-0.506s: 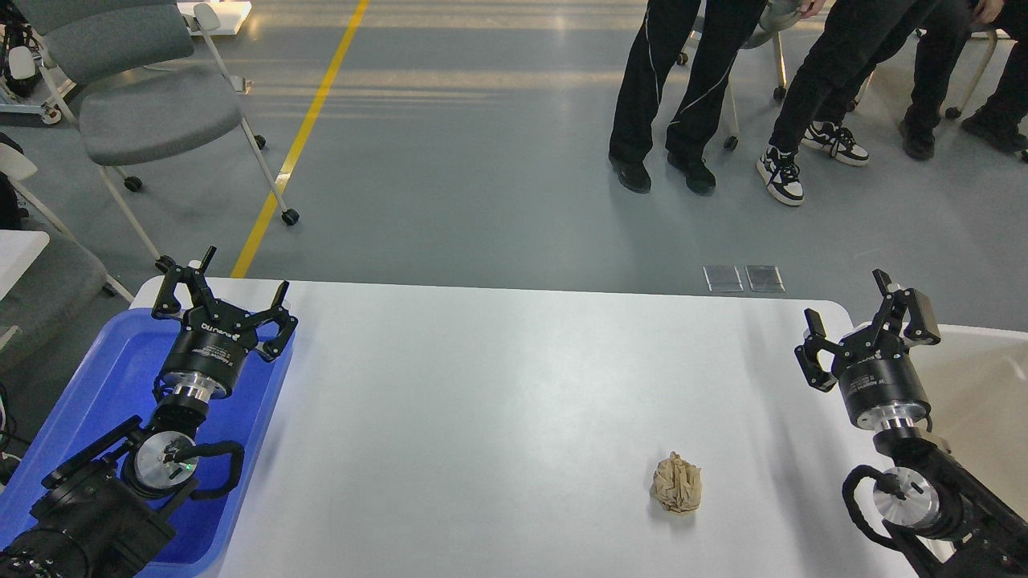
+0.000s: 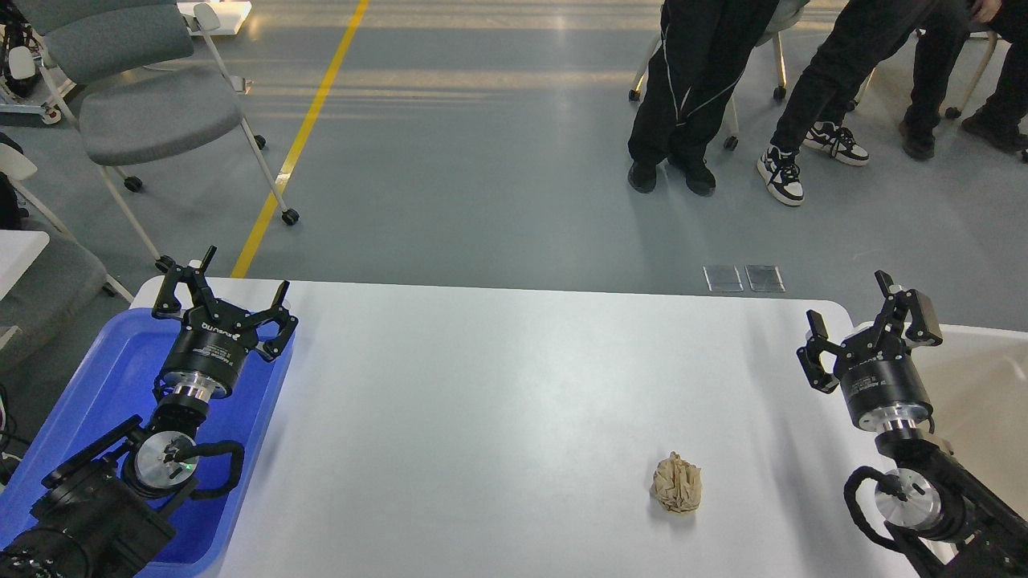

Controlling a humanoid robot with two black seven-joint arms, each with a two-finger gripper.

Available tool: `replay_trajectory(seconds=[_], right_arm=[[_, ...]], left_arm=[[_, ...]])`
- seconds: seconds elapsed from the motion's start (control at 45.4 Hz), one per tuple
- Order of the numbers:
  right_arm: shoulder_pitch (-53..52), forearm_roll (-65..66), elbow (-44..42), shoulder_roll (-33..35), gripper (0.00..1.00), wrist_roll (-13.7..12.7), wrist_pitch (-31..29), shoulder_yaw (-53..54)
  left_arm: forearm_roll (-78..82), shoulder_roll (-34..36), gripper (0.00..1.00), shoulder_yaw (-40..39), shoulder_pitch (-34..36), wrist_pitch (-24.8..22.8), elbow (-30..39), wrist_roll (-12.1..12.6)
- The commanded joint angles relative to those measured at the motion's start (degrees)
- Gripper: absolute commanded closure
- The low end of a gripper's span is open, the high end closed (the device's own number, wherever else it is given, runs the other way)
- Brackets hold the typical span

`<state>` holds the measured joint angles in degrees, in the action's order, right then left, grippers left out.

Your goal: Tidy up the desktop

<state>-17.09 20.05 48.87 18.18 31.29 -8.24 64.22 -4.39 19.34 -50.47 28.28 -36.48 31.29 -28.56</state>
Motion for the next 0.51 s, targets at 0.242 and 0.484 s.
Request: replay_trajectory(seconds=[0.242,0.484], right_arm=[[0.39,-0.45,0.79,3.52,0.00,0.00,-0.20,0.12],[0.83,-0.63,2.45,3.35,0.00,0.00,-0.02,-0.05]], left_arm=[[0.00,0.00,0.00,0.02,0.02,0.00,0.00,0.00],[0.00,0.00,0.00,0.02,0.02,0.00,0.00,0.00]])
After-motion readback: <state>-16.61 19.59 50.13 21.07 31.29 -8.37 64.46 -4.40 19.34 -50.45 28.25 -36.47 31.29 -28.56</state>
